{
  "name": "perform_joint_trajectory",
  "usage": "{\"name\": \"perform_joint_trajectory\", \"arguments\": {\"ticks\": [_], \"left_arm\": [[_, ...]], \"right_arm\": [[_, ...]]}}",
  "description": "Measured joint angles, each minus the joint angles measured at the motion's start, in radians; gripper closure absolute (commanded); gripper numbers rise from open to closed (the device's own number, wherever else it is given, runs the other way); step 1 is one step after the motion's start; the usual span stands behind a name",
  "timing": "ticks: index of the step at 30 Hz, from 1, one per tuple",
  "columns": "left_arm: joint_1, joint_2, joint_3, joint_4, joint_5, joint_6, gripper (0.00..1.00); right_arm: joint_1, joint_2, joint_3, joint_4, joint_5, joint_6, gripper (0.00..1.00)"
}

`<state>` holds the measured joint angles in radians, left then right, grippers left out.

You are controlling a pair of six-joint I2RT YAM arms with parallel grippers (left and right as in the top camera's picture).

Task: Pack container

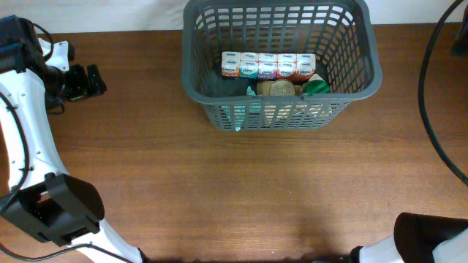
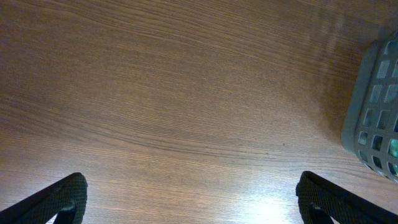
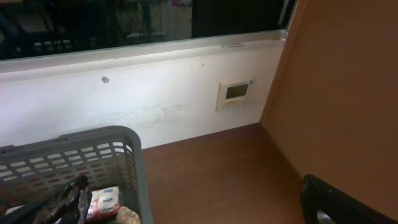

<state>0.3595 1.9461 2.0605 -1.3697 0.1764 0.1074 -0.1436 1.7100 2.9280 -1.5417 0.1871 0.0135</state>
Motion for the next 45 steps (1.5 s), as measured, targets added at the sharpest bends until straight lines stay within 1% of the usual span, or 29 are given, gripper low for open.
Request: {"name": "perform_joint_trajectory", "arguments": {"ticks": [5, 8, 10, 13, 14, 16, 17, 18, 19, 20, 22, 23, 24, 25, 27, 28, 32, 34, 39, 45], "left_arm": [[0.000, 0.000, 0.000, 0.000, 0.000, 0.000, 0.01], [0.000, 0.000, 0.000, 0.000, 0.000, 0.000, 0.01], [0.000, 0.000, 0.000, 0.000, 0.000, 0.000, 0.01], [0.000, 0.000, 0.000, 0.000, 0.000, 0.000, 0.01], [0.000, 0.000, 0.000, 0.000, 0.000, 0.000, 0.01], [0.000, 0.000, 0.000, 0.000, 0.000, 0.000, 0.01], [0.000, 0.000, 0.000, 0.000, 0.001, 0.000, 0.01], [0.000, 0.000, 0.000, 0.000, 0.000, 0.000, 0.01], [0.000, 0.000, 0.000, -0.003, 0.001, 0.000, 0.01], [0.000, 0.000, 0.000, 0.000, 0.001, 0.000, 0.01], [0.000, 0.001, -0.001, -0.001, 0.000, 0.000, 0.01], [0.000, 0.001, -0.001, 0.000, 0.001, 0.000, 0.01], [0.000, 0.001, -0.002, -0.003, 0.002, 0.000, 0.01], [0.000, 0.001, -0.002, 0.000, 0.001, 0.000, 0.01], [0.000, 0.001, -0.002, -0.002, 0.000, 0.000, 0.01], [0.000, 0.001, -0.002, -0.001, 0.000, 0.000, 0.01], [0.000, 0.001, -0.002, -0.001, 0.000, 0.000, 0.01], [0.000, 0.001, -0.002, 0.000, 0.000, 0.000, 0.01], [0.000, 0.001, -0.002, 0.000, 0.000, 0.000, 0.01], [0.000, 0.001, -0.002, 0.000, 0.000, 0.000, 0.01]], "right_arm": [[0.000, 0.000, 0.000, 0.000, 0.000, 0.000, 0.01], [-0.004, -0.009, -0.010, -0.029, 0.002, 0.000, 0.01], [-0.023, -0.052, -0.061, -0.015, 0.003, 0.001, 0.01], [-0.053, -0.212, -0.280, 0.092, 0.000, 0.000, 0.01], [-0.058, -0.322, -0.420, 0.185, 0.000, 0.000, 0.01], [-0.058, -0.479, -0.623, 0.336, -0.002, 0.000, 0.01], [-0.059, -0.689, -0.890, 0.492, -0.005, 0.000, 0.01], [-0.059, -0.772, -0.981, 0.529, -0.010, 0.001, 0.01], [-0.059, -0.930, -1.181, 0.669, -0.021, 0.001, 0.01], [-0.059, -1.035, -1.325, 0.723, -0.034, 0.001, 0.01], [-0.051, -1.238, -1.637, 0.806, -0.069, 0.000, 0.01], [-0.044, -1.281, -1.725, 0.801, -0.086, 0.000, 0.01], [-0.024, -1.357, -1.909, 0.793, -0.111, 0.000, 0.01], [-0.013, -1.387, -1.997, 0.807, -0.123, 0.000, 0.01], [0.018, -1.481, -2.241, 0.789, -0.148, 0.000, 0.01], [0.023, -1.514, -2.309, 0.813, -0.153, 0.000, 0.01], [0.026, -1.612, -2.522, 0.946, -0.169, 0.000, 0.01], [0.026, -1.640, -2.609, 0.982, -0.175, 0.000, 0.01], [0.027, -1.686, -2.738, 0.996, -0.182, 0.000, 0.01], [0.027, -1.694, -2.775, 1.004, -0.182, 0.000, 0.01]]}}
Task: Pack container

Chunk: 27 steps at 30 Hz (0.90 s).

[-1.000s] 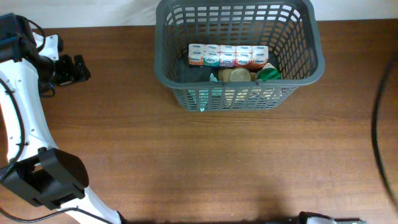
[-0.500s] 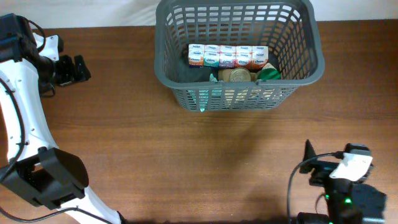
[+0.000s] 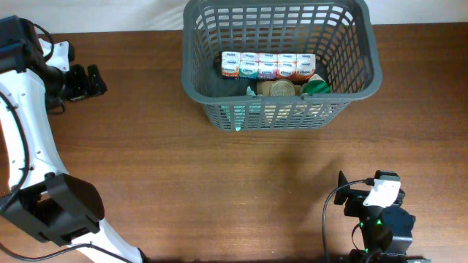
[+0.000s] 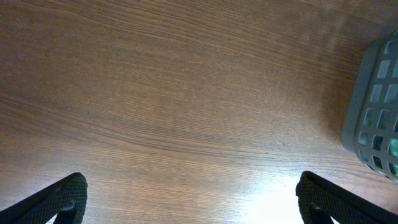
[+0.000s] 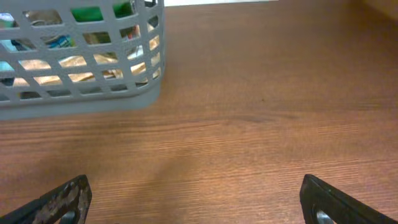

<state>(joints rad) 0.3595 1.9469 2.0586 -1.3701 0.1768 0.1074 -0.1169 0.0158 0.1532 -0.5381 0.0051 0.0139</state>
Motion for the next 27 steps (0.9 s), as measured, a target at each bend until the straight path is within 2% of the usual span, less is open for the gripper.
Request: {"name": "perform_joint_trajectory", "arguments": {"ticks": [21, 25, 27], "left_arm": [[-0.016, -0.013, -0.019, 0.003, 0.000, 0.000, 0.01], [-0.093, -0.158, -0.183, 0.012, 0.000, 0.000, 0.01], [-0.148, -0.327, -0.349, 0.068, 0.002, 0.000, 0.01]], "right_arm": [[0.000, 0.000, 0.000, 0.000, 0.000, 0.000, 0.01], [0.000, -0.001, 0.000, 0.001, 0.000, 0.000, 0.01], [0.000, -0.002, 0.000, 0.001, 0.000, 0.000, 0.01]]}}
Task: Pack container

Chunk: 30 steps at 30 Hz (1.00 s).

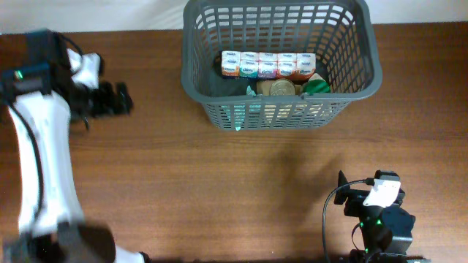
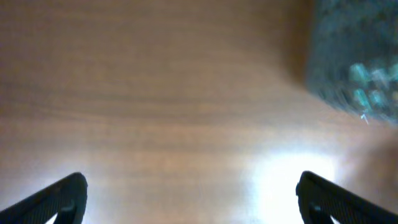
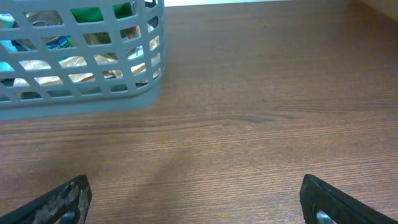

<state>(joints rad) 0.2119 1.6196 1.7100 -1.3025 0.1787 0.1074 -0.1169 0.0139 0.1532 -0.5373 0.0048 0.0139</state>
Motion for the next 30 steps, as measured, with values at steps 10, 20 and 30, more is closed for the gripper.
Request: {"name": "perform_joint_trajectory", "arguments": {"ticks": [10, 20, 30], "left_arm": [[-0.175, -0.855, -0.861, 0.978, 0.005, -0.003, 0.01], [-0.188, -1.444, -1.490, 1.471, -0.037, -0.003, 0.01], [-0.188, -1.603, -1.670, 1.472, -0.041, -0.003, 0.01]], "right_arm": [[0.000, -0.002, -0.001, 0.000, -0.004, 0.000, 0.01], [0.000, -0.002, -0.001, 0.003, -0.004, 0.000, 0.01], [0.000, -0.003, -0.001, 0.003, -0.004, 0.000, 0.01]]}}
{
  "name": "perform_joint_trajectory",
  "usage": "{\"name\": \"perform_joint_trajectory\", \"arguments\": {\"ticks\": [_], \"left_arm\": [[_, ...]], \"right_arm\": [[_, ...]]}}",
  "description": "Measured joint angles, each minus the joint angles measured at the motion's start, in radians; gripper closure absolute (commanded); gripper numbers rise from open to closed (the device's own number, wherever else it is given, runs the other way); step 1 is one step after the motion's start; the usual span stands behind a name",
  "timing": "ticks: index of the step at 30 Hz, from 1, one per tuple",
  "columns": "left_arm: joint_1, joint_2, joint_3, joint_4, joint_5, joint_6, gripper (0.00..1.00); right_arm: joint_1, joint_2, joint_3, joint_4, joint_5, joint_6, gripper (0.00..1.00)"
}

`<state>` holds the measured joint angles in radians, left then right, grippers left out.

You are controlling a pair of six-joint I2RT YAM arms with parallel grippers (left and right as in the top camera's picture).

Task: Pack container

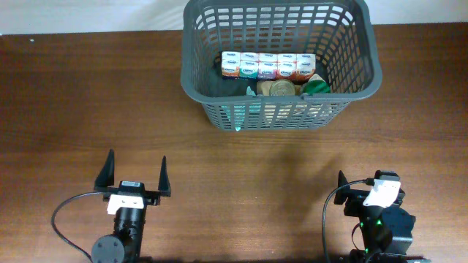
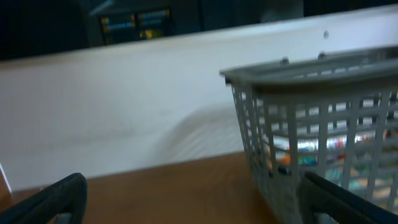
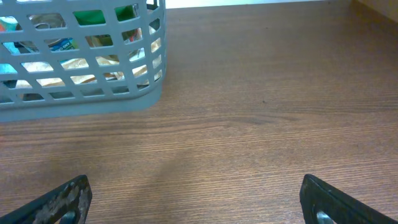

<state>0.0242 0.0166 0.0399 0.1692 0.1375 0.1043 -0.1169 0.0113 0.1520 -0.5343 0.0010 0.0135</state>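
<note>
The grey plastic basket (image 1: pixel 281 69) stands at the far middle of the table. It holds a row of small colourful cartons (image 1: pixel 268 66), a round tan item (image 1: pixel 278 88) and a green packet (image 1: pixel 317 85). My left gripper (image 1: pixel 136 166) sits low at the front left, open and holding nothing, pointing toward the basket (image 2: pixel 323 130). My right gripper (image 1: pixel 365 191) rests at the front right, open and holding nothing, with the basket (image 3: pixel 74 56) ahead on its left. In both wrist views only fingertips (image 3: pixel 65 198) show, at the bottom corners.
The wooden table (image 1: pixel 241 175) stretches between both grippers and the basket. A white wall (image 2: pixel 112 118) runs behind the table's far edge. Black cables (image 1: pixel 62 219) trail beside each arm base at the front edge.
My left arm has gone from the far left of the table, beside the basket, to a low folded pose at the front left. The right arm has not moved.
At first my left gripper hung open over the far left of the table and my right one was raised beside the basket. Then the right one lay low at the front right. The left shifted toward the basket, and now lies low at the front left.
</note>
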Motion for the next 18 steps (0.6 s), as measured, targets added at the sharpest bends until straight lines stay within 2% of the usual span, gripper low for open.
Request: {"name": "perform_joint_trajectory", "arguments": {"ticks": [7, 13, 18], "left_arm": [[0.000, -0.002, -0.029, -0.048, -0.007, 0.000, 0.01], [0.000, -0.004, -0.028, -0.225, -0.009, 0.000, 0.01], [0.000, -0.001, -0.029, -0.232, -0.014, 0.000, 0.01]], "right_arm": [[0.000, 0.000, 0.000, 0.000, 0.000, 0.000, 0.01], [0.000, 0.000, 0.000, 0.000, 0.000, 0.000, 0.01], [0.000, 0.000, 0.000, 0.000, 0.000, 0.000, 0.01]]}}
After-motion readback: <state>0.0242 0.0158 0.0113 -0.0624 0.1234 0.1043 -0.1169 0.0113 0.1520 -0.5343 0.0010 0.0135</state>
